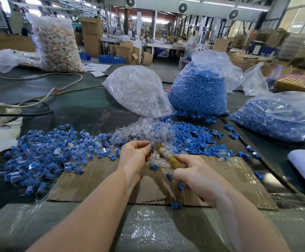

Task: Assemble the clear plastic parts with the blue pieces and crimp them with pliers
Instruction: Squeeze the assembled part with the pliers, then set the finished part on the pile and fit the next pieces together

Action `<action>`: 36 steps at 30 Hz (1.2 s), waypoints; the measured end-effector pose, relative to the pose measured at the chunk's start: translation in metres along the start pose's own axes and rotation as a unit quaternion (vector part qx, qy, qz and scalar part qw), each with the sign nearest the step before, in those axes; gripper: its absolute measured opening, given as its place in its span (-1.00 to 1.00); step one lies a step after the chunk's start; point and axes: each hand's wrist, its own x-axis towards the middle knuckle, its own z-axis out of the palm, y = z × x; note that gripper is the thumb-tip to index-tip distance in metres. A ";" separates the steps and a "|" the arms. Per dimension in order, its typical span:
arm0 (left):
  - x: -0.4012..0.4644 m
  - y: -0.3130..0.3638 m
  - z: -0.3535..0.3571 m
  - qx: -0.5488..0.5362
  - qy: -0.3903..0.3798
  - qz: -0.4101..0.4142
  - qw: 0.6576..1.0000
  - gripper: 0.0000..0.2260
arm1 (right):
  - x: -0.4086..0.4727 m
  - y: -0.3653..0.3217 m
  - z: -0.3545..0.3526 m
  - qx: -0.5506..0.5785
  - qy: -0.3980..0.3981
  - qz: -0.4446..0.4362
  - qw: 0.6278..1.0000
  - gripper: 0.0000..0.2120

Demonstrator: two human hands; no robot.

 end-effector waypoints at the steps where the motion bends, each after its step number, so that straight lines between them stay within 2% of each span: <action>1: 0.001 0.001 -0.003 0.010 0.012 0.014 1.000 -0.91 | 0.001 0.003 -0.001 0.033 0.011 0.009 0.999 -0.62; 3: 0.004 0.005 -0.016 0.114 0.066 0.079 0.988 -0.93 | 0.005 0.010 -0.003 0.036 0.057 0.006 0.998 -0.60; 5: 0.009 0.006 -0.034 0.273 0.138 0.153 0.940 -0.93 | 0.011 0.021 -0.010 -0.038 0.125 -0.002 0.991 -0.64; 7: 0.013 0.005 -0.054 0.383 0.182 0.185 0.887 -0.88 | 0.019 0.034 -0.018 -0.119 0.175 0.028 0.977 -0.59; 9: 0.018 0.000 -0.070 0.445 0.194 0.187 0.854 -0.84 | 0.024 0.045 -0.024 -0.183 0.214 0.066 0.957 -0.61; 14: 0.018 -0.012 -0.071 0.516 0.189 0.218 0.806 -0.75 | 0.029 0.062 -0.028 -0.283 0.247 0.136 0.917 -0.61; 17: 0.004 -0.014 -0.048 0.483 0.099 0.304 0.815 -0.76 | 0.032 0.070 -0.024 -0.327 0.241 0.150 0.901 -0.62; 20: -0.019 -0.016 -0.022 0.446 -0.106 0.367 0.810 -0.76 | 0.031 0.072 -0.021 -0.353 0.255 0.143 0.889 -0.53; 22: -0.032 -0.018 -0.007 0.445 -0.244 0.360 0.783 -0.68 | 0.029 0.072 -0.021 -0.363 0.255 0.145 0.885 -0.43; 25: -0.043 -0.019 0.006 0.439 -0.361 0.302 0.765 -0.63 | 0.025 0.069 -0.022 -0.378 0.243 0.146 0.881 -0.38; 28: -0.045 -0.018 0.010 0.450 -0.402 0.257 0.755 -0.72 | 0.019 0.064 -0.021 -0.385 0.270 0.108 0.876 -0.44; 31: -0.042 -0.016 0.009 0.454 -0.409 0.238 0.755 -0.82 | 0.013 0.055 -0.021 -0.364 0.293 -0.011 0.884 -0.70; 33: -0.038 -0.014 0.008 0.445 -0.401 0.229 0.767 -0.87 | 0.009 0.047 -0.023 -0.311 0.224 -0.065 0.922 -0.89; 34: -0.037 -0.013 0.008 0.435 -0.391 0.223 0.780 -0.89 | 0.007 0.044 -0.023 -0.297 0.170 -0.071 0.937 -0.87; 36: -0.033 -0.011 0.006 0.423 -0.364 0.210 0.803 -0.94 | 0.005 0.040 -0.022 -0.312 0.090 -0.066 0.944 -0.86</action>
